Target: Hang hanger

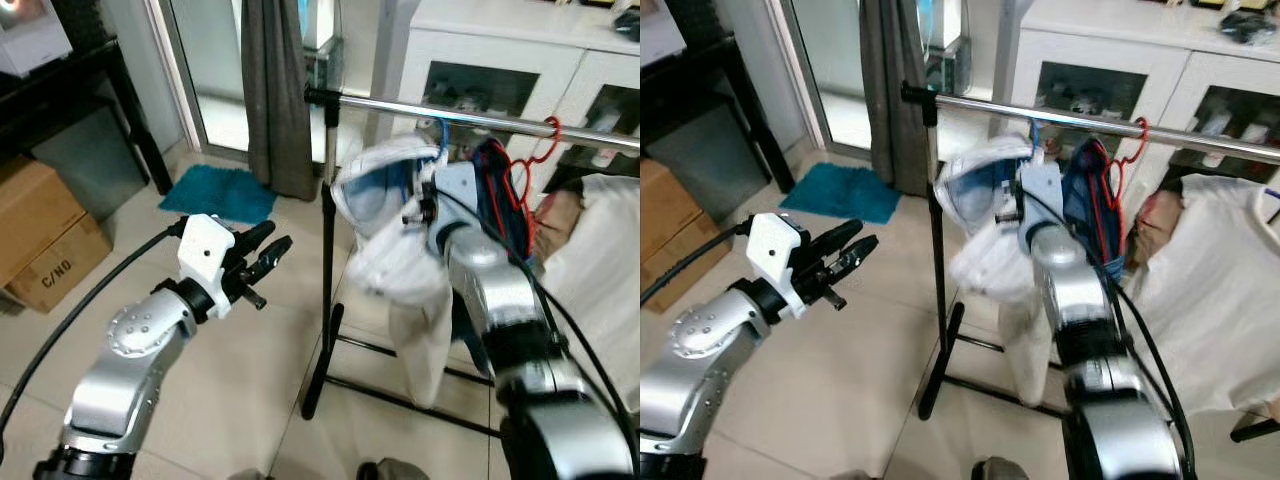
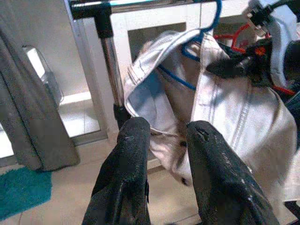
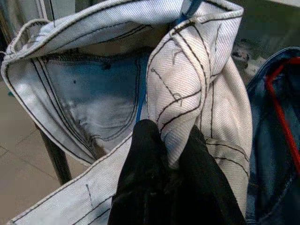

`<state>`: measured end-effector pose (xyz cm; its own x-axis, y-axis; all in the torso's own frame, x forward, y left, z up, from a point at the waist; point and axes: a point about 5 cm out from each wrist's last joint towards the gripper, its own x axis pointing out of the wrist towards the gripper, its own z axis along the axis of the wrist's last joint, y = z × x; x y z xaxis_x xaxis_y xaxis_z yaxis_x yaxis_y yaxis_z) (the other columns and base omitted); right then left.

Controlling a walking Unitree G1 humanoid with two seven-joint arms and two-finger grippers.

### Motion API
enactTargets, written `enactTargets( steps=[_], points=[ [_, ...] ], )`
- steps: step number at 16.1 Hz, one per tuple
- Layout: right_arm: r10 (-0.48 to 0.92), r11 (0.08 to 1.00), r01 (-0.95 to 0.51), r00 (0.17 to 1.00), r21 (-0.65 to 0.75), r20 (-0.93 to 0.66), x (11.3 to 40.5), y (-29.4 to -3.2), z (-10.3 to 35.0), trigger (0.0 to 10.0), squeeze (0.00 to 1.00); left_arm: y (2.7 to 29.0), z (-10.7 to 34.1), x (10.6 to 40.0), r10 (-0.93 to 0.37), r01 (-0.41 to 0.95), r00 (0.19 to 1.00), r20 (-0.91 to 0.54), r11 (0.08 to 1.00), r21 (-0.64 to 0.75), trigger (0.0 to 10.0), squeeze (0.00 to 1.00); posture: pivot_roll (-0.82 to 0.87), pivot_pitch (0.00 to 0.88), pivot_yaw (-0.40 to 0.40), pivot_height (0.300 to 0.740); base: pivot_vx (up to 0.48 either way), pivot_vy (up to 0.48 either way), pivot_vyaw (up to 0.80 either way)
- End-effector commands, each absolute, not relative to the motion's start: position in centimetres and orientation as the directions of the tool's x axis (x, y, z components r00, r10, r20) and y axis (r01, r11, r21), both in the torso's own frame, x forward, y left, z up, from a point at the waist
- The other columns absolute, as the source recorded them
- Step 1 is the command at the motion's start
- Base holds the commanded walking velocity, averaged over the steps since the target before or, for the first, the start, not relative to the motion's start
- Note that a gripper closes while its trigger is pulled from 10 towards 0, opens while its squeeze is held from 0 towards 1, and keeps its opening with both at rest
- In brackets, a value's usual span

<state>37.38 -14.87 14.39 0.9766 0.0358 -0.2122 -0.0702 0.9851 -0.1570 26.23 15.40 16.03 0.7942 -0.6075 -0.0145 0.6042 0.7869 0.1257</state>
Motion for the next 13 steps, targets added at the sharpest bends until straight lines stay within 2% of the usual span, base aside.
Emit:
enactTargets(
  steps=[1,4,9,13],
  points=[
    [0.028,0.986,-0.041,0.996,-0.161,-0.087,38.8,-15.1,17.6,10.0,0.0,15.4,16.6,26.1,-0.621,0.617,0.784,-0.004,0.777,0.127,10.0,0.0,0.01,0.066,0.03,0.74,0.0,0.0,0.0],
    [0.007,0.99,-0.012,0.999,-0.137,-0.037,39.7,-15.3,19.2,10.0,0.0,15.4,16.6,25.7,-0.626,0.622,0.78,-0.008,0.773,0.126,10.0,0.0,0.02,0.086,0.015,0.74,0.0,0.0,0.0],
    [0.019,0.994,-0.023,0.999,-0.108,-0.033,39.5,-14.6,17.7,10.0,0.0,15.6,16.3,25.2,-0.607,0.605,0.794,-0.019,0.788,0.11,10.0,0.0,0.03,0.104,-0.003,0.74,0.0,0.0,0.0],
    [-0.009,0.995,0.008,1.0,-0.097,-0.013,40.4,-14.9,18.9,10.0,0.0,15.1,17.7,25.0,-0.656,0.649,0.753,0.052,0.753,0.104,10.0,0.0,0.03,0.112,0.002,0.74,0.0,0.0,0.0]
  ],
)
